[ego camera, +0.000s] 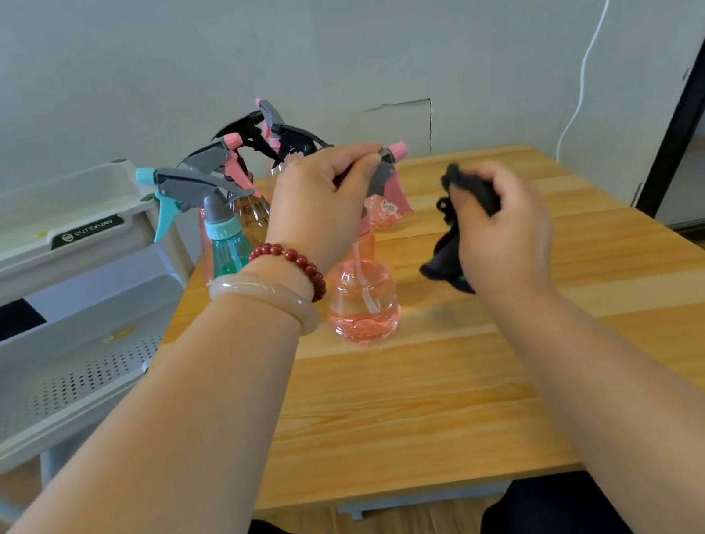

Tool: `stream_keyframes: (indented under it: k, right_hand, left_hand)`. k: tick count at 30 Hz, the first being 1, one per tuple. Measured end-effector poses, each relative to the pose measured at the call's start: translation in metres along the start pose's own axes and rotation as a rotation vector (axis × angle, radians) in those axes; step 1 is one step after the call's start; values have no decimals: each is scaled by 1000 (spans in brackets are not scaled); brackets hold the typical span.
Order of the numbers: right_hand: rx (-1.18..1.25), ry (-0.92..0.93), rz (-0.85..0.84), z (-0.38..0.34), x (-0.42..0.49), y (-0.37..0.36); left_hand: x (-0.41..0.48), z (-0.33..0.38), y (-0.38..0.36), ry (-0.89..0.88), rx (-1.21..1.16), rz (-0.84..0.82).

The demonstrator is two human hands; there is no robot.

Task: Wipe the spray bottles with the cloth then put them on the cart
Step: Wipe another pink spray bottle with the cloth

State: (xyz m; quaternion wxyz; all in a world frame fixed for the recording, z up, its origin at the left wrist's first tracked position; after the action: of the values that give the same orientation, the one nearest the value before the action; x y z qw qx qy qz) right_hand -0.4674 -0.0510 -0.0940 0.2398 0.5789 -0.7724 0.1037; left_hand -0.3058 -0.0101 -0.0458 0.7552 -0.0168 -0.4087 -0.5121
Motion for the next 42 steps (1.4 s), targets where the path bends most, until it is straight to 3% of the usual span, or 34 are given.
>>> stream_keyframes:
  k: [3, 6, 12, 17, 24, 29, 32, 36, 40, 42]
  right_hand:
    - [28, 145, 37, -37, 14, 4]
    - [-44, 262, -50, -55, 18, -9]
    - [-53, 20, -210, -33, 10, -14]
    - [73, 89, -52, -51, 13, -6]
    - [95, -53, -248, -44, 7, -11]
    - [75, -132, -205, -38, 13, -6]
    - [38, -145, -310, -32, 3, -13]
    - [19, -143, -343, -26, -4, -11]
    - [71, -147, -347, -27, -12, -10]
    - [117, -134, -361, -27, -16, -9]
  left_hand:
    - [1, 2, 2, -23, 48, -23]
    - [1, 3, 2, -39, 42, -17]
    - [0, 2, 3, -39, 25, -12]
    - [1, 2, 1, -10, 23, -18]
    - [2, 1, 2, -42, 42, -34]
    - [5, 0, 4, -4, 38, -119]
    - [-5, -3, 6, 8, 70, -35]
    - [-50, -21, -12, 156, -65, 156]
    - [-62, -28, -20, 224, -69, 203]
    - [-57, -29, -18, 265, -99, 143]
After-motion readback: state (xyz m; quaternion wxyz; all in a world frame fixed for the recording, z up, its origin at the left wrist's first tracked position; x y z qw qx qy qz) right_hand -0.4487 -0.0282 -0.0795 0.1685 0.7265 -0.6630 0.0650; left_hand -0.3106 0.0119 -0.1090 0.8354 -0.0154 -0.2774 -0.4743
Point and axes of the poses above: each hand's wrist, its own x-axis towards the middle knuckle, its own y-axis out of the back of the hand, z = x × y, the point moved 2 cm from there along x, towards the middle knuckle, and after that the axes turned 8 degrees about -y, right-handed, at the moved point
